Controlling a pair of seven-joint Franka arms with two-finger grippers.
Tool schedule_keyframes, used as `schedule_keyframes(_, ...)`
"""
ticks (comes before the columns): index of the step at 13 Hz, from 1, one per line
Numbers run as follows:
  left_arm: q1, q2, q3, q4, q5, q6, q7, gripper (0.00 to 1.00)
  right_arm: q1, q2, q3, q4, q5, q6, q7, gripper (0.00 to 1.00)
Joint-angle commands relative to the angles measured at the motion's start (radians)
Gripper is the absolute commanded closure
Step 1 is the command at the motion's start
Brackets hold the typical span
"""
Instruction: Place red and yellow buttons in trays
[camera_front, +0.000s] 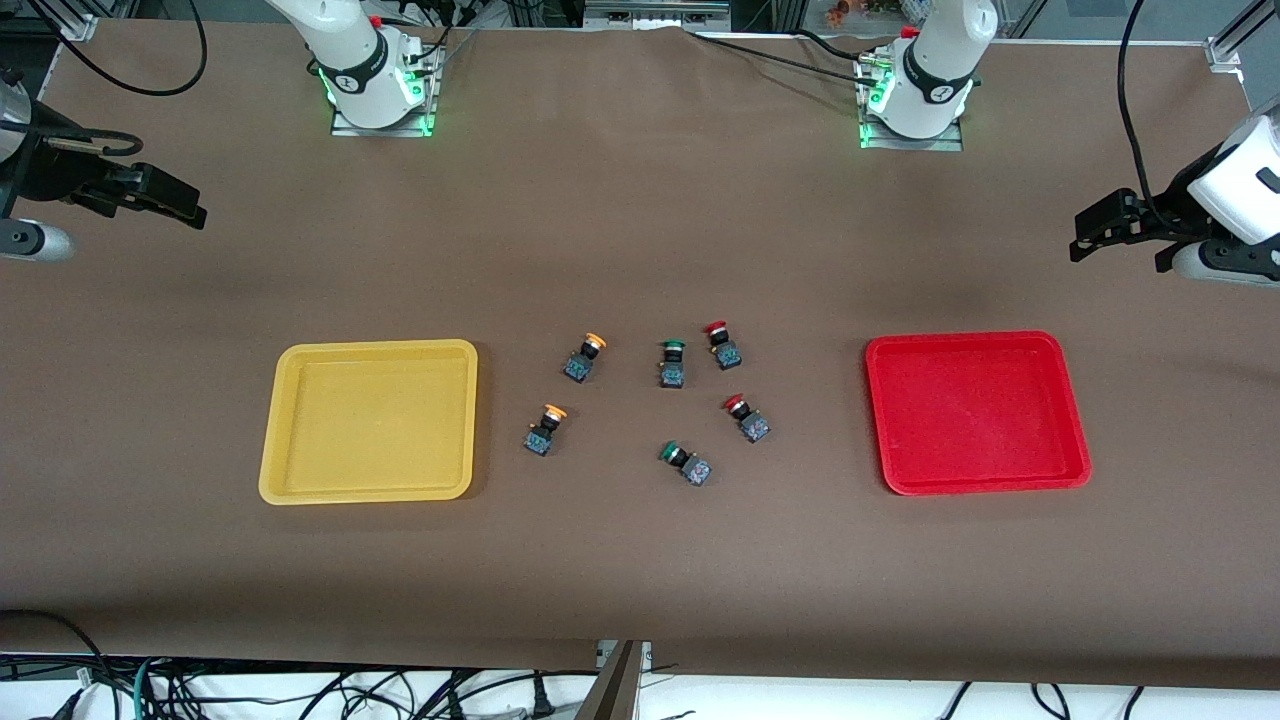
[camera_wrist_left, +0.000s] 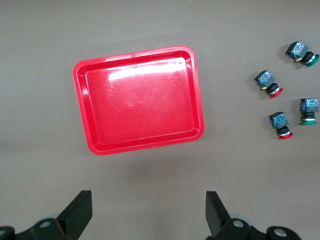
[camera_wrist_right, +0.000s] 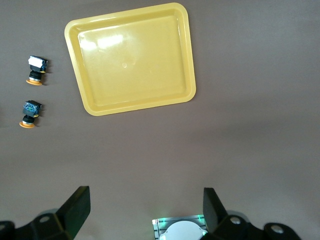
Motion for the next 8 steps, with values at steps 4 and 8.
schedule_keyframes(4, -0.008, 0.006, 0.011, 0.019, -0.012, -0.006, 0.017, 0.00, -0.009, 0.001, 0.005, 0.001, -0.004, -0.005, -0.011, 0.00)
schedule_keyframes(8, -0.008, 0.006, 0.010, 0.019, -0.013, -0.009, 0.017, 0.00, -0.012, 0.003, 0.004, 0.001, -0.001, 0.001, -0.006, 0.00)
